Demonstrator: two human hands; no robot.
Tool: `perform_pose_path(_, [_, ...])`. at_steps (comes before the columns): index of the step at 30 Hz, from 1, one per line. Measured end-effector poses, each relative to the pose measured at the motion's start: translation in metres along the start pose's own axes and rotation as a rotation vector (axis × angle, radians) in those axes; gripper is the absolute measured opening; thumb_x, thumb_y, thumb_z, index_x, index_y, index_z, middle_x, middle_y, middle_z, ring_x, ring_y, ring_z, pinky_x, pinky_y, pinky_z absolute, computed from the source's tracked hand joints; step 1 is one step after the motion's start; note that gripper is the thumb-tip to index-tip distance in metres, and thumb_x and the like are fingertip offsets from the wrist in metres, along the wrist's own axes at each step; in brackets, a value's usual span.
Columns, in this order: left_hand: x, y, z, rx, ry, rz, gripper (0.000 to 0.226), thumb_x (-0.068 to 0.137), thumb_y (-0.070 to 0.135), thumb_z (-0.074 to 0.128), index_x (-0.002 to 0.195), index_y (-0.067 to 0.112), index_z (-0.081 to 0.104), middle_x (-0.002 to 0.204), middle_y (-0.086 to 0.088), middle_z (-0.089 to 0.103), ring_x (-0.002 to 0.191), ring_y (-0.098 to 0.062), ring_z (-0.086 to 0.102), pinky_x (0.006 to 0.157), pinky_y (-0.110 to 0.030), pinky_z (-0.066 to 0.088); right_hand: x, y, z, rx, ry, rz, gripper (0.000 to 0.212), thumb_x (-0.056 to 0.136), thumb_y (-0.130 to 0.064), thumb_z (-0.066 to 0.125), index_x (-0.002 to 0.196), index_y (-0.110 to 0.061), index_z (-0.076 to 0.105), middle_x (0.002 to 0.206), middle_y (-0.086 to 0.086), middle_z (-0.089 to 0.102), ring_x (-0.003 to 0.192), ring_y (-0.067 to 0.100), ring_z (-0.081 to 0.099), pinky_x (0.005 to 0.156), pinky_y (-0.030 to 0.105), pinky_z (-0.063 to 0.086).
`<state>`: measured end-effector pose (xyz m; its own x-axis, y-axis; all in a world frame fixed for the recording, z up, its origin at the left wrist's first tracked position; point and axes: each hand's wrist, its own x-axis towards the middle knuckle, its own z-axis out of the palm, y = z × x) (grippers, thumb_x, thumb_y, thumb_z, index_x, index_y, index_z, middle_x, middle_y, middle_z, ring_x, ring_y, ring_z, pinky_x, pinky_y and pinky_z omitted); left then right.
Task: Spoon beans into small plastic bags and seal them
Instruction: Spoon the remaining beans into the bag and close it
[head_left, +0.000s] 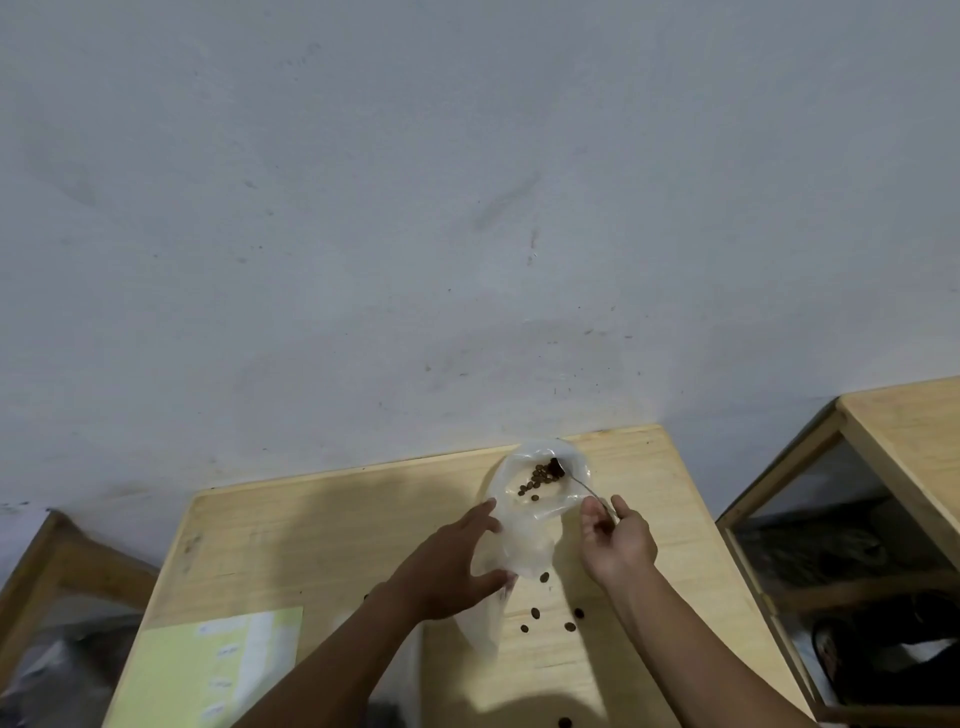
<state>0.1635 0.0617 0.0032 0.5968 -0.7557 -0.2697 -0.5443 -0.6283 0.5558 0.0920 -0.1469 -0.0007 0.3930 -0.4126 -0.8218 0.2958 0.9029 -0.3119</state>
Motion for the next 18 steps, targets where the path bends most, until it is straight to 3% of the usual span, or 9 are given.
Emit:
perform_pose_path(4, [0.002,-0.001,-0.002,-0.012,-0.004,-0.018,0.091,0.076,0.071,0.055,0.149,0.027,0.024,0.152,0.014,0.035,0.13,-0.015,0.046,0.105,-0.036,0.041,-0.009,0.009,0.003,-0.239,-0.077,-0.076,0.009,0.097,-0.004,0.051,0.1,-0.003,0.059,0.077,0.011,0.051,0.062,0.018,0.049,0.045,0.018,0.053])
perform_pose_path(7, [0.004,0.001,-0.003,0.0,-0.023,-0.01,0.091,0.076,0.071,0.057,0.148,0.025,0.025,0.154,0.013,0.032,0.13,-0.016,0.046,0.104,-0.037,0.042,-0.016,0.018,0.001,-0.406,-0.094,-0.066,0.014,0.097,-0.006,0.049,0.088,-0.004,0.059,0.069,0.011,0.051,0.057,0.018,0.049,0.046,0.023,0.052])
perform_pose_path(10, [0.005,0.002,-0.003,0.012,-0.051,0.009,0.092,0.075,0.069,0.055,0.148,0.023,0.023,0.155,0.011,0.03,0.127,-0.018,0.049,0.102,-0.038,0.043,-0.013,0.028,-0.001,-0.535,-0.038,-0.031,0.019,0.095,-0.005,0.048,0.078,-0.006,0.058,0.063,0.01,0.051,0.053,0.021,0.046,0.051,0.032,0.044])
perform_pose_path(14, [0.002,0.003,-0.002,0.025,-0.072,0.041,0.089,0.079,0.06,0.061,0.149,0.022,0.022,0.155,0.013,0.03,0.124,-0.016,0.051,0.1,-0.035,0.043,0.0,0.033,0.0,-0.572,0.068,-0.014,0.021,0.084,0.004,0.046,0.069,-0.009,0.05,0.061,0.01,0.047,0.049,0.021,0.041,0.048,0.03,0.04])
perform_pose_path(16, [0.0,0.003,-0.002,0.042,-0.074,0.042,0.084,0.08,0.059,0.061,0.148,0.024,0.026,0.155,0.014,0.028,0.126,-0.015,0.05,0.101,-0.034,0.043,0.005,0.032,0.005,-0.513,0.098,-0.013,0.022,0.086,0.004,0.044,0.07,-0.009,0.05,0.064,0.01,0.045,0.045,0.019,0.038,0.042,0.026,0.038])
perform_pose_path(18, [-0.002,0.001,-0.003,0.071,-0.081,0.041,0.079,0.08,0.061,0.061,0.145,0.026,0.032,0.156,0.015,0.026,0.13,-0.014,0.046,0.104,-0.035,0.042,0.007,0.033,0.013,-0.402,0.119,-0.028,0.021,0.094,0.001,0.042,0.093,-0.012,0.058,0.08,0.01,0.052,0.049,0.017,0.039,0.044,0.026,0.04])
